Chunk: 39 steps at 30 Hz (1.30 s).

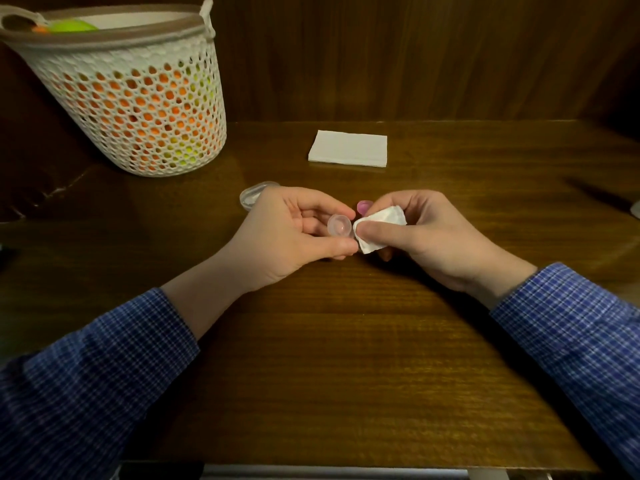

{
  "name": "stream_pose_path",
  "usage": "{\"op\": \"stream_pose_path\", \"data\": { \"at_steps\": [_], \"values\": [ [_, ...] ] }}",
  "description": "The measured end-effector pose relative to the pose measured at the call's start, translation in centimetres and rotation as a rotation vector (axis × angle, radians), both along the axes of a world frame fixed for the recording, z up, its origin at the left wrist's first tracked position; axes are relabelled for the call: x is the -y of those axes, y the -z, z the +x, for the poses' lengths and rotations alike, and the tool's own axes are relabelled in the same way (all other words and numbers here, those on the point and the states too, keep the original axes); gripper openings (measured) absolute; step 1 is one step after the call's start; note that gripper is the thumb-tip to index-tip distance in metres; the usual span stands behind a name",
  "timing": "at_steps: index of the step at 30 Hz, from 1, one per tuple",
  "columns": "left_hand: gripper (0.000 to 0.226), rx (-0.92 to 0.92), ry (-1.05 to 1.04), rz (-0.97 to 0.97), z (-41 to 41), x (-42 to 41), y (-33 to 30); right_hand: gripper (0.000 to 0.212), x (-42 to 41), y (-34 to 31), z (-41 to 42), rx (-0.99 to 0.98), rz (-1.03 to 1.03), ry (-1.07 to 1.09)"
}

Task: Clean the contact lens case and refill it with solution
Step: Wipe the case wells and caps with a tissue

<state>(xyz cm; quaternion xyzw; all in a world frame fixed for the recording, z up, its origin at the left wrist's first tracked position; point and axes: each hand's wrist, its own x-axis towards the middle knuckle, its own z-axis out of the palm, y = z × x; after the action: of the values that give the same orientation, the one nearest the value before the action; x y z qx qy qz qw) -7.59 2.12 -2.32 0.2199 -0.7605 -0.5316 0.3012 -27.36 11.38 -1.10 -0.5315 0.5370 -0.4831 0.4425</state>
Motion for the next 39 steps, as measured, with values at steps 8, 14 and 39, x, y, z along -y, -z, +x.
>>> {"op": "stream_pose_path", "data": {
  "at_steps": [8,14,39],
  "values": [
    [0.036,-0.047,-0.123,-0.113,-0.1,-0.8,-0.1,0.007,0.2,0.0,0.0,0.196,0.071,-0.012],
    [0.035,-0.095,-0.252,-0.136,-0.5,-1.4,-0.1,0.019,0.2,-0.1,0.5,0.452,0.210,-0.079],
    [0.026,-0.202,-0.016,0.400,-0.7,-0.2,-0.5,0.013,0.2,0.0,1.3,0.523,0.139,-0.013]
  ]
}}
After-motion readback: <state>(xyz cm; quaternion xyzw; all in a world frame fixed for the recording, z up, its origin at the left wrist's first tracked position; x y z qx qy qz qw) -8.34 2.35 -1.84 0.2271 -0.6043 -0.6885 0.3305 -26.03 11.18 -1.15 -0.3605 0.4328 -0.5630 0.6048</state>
